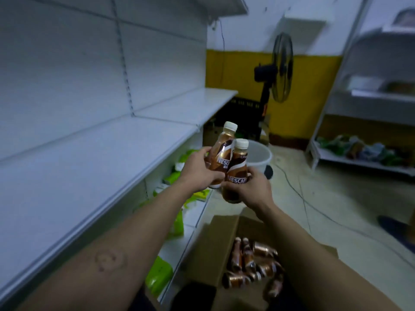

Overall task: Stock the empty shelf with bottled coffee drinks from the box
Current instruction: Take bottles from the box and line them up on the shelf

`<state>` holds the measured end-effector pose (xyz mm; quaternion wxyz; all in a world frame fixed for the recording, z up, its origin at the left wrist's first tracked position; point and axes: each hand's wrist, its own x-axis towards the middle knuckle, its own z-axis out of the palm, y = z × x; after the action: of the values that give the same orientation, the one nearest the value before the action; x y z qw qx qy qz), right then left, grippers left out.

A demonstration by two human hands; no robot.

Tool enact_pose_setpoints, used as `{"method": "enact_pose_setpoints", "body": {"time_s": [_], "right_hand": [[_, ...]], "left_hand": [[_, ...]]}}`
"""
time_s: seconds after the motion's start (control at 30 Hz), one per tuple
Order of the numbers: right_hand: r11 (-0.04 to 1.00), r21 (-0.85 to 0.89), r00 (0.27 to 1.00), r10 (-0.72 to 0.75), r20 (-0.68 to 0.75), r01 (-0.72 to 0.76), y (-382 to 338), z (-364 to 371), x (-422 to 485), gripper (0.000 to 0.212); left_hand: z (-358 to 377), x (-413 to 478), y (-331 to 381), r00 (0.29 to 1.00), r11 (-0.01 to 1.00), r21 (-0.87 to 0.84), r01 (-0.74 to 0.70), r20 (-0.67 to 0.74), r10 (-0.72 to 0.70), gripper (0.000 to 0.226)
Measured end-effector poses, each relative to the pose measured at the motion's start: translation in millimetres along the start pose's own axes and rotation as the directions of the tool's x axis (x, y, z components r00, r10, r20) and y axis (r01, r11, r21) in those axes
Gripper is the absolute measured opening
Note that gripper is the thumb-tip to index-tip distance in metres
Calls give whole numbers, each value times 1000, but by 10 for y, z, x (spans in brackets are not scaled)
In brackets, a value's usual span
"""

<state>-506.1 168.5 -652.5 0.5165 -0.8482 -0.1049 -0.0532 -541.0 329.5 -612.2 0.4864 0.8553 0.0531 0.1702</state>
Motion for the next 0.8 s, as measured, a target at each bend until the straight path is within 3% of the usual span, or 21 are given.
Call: {"method": "enact_pose_setpoints", "body": {"time_s": [0.17,0.4,0.6,0.8], "right_hand": [[973,106,978,-209,18,206,-947,174,30,53],[883,234,883,-446,146,407,-2048,812,-101,50],[811,408,755,-561,338,420,-2738,1557,-497,51],[779,497,573,-622,534,382,-3110,2331,-1119,53]], "left_hand": [[-877,-197,236,974,993,114,-40,-216,64,76],[-2140,-542,306,897,983,181,-19,-431,97,77],[-2997,-1183,165,798,917,371,148,-592,111,100],[-3606,-2089,-115,663,844,360,398,-749,7,87]]}}
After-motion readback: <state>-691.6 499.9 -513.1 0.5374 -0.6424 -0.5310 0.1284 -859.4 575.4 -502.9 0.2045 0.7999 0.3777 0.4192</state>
